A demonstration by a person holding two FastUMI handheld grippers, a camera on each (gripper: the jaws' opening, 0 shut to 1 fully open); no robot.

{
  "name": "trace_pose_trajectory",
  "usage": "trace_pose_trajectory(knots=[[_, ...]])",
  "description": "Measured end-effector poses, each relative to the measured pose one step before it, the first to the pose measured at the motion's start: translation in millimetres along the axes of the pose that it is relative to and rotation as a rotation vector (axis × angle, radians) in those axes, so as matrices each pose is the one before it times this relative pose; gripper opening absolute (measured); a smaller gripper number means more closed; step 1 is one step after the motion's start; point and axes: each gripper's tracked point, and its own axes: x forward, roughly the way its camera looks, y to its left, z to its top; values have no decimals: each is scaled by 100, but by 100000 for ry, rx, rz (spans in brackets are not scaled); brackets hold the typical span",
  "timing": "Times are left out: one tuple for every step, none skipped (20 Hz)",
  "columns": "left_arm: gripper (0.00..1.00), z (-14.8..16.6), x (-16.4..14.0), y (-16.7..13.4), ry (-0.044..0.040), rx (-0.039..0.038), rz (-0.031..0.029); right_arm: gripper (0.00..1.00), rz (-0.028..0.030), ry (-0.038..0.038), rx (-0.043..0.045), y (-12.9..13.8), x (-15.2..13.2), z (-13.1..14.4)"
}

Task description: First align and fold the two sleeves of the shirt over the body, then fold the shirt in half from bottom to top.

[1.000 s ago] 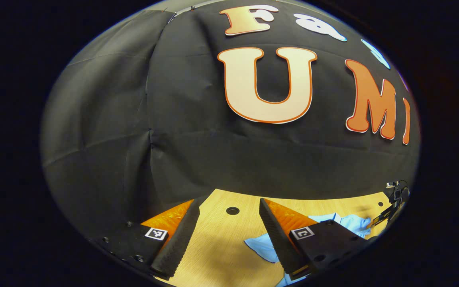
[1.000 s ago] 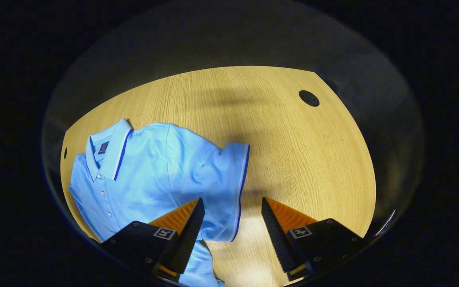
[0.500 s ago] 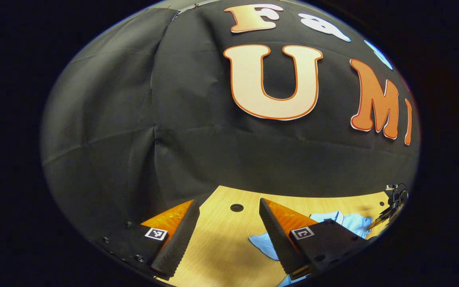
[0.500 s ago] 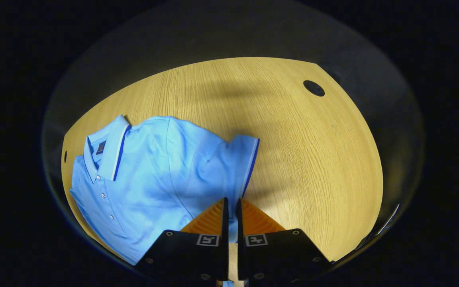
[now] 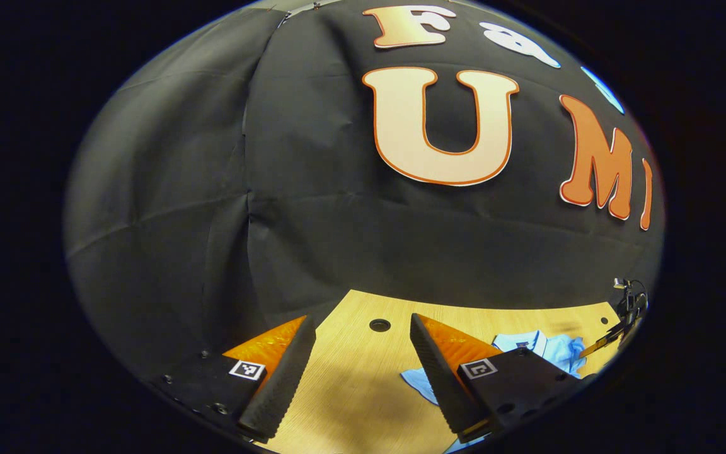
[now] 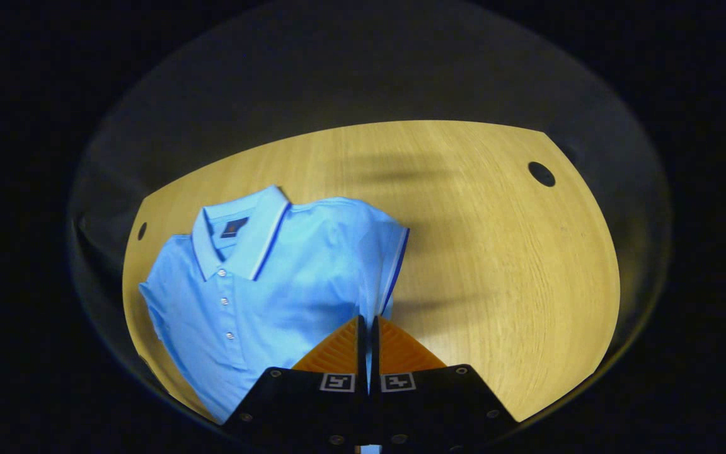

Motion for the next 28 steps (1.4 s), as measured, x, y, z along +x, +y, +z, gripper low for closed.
trace_pose_trajectory(knots=[[96, 117, 127, 60, -111, -27, -423, 1, 1757, -820, -1350, 1317, -266, 213], [96, 36, 43, 210, -188, -43, -244, 0, 2677, -444, -783, 1585, -427, 66], [96, 214, -3, 306, -305, -150, -119, 1, 3035, -303, -444, 1854, -203, -37], [97, 94, -54, 397, -431, -268, -26, 1, 2282, -537, -992, 1520, -214, 143], [97, 162, 16, 345, -155, -232, 83, 1, 1388, -354, -1490, 1281, -166, 104], [96, -219, -44, 509, 145, -353, 272, 0, 1593, -222, -1527, 1324, -15, -69], [96, -34, -10, 422, 267, -505, 124, 0, 1487, -79, -928, 1215, -174, 40], [96, -191, 115, 471, 433, -521, 224, 0, 2002, 485, -852, 1493, -20, -132], [96, -87, 75, 312, 501, -362, -24, 0, 1610, 260, -849, 1307, 76, -78], [96, -263, -26, 320, 431, -15, 89, 1, 865, 154, -1345, 998, 256, -243], [96, -63, 106, 261, 532, 231, -25, 0, 284, 667, -1373, 844, 317, -254], [96, -247, 48, 356, 288, 303, 169, 0, -108, 510, -1327, 582, 285, -291], [96, -43, -80, 285, 369, 321, 58, 1, -832, 11, -973, 203, 90, -86], [96, 126, -115, 359, 167, 669, 845, 1, -342, 510, -1087, 493, 187, -254], [97, -65, 70, 264, 129, 859, 201, 2, -550, 120, -563, 398, 280, -116], [96, 6, -123, 75, 164, 117, -264, 2, -1045, -85, -353, 303, 186, -214], [97, -20, 7, -84, 463, -477, -456, 3, 1341, -71, 227, 568, -43, -80], [97, -222, 101, -160, 642, -711, -675, 5, 3631, -888, 990, 1050, -322, 28], [97, -191, -30, -155, 900, -700, -624, 12, 2939, -1193, 1215, 1179, -412, 154], [96, -324, 79, -188, 694, -440, -501, 20, 1413, -1229, 525, 611, -349, -8], [97, -61, 45, -232, 510, -144, -668, 36, 75, -1253, -411, 388, -507, 16], [97, -278, 112, -259, 705, 72, -578, 52, 35, -1090, -373, 232, -421, -132], [97, -191, 96, -331, 784, 454, -216, 74, 111, -1300, -164, 319, -534, -26], [97, -341, 159, -254, 807, 1125, 236, 96, -359, -1442, 257, 246, -689, 86], [97, -288, 138, -485, 1173, 971, -439, 99, -583, -1735, 760, 30, -747, 95], [96, -611, 215, -791, 1995, 494, -1039, 99, -711, -1860, 51, -201, -535, 108], [96, -694, 224, -760, 2436, -20, -953, 99, -662, -1771, 119, -128, -632, 32], [97, -830, 435, -726, 2838, -197, -1123, 98, 327, -1190, 557, -63, -599, -109]])
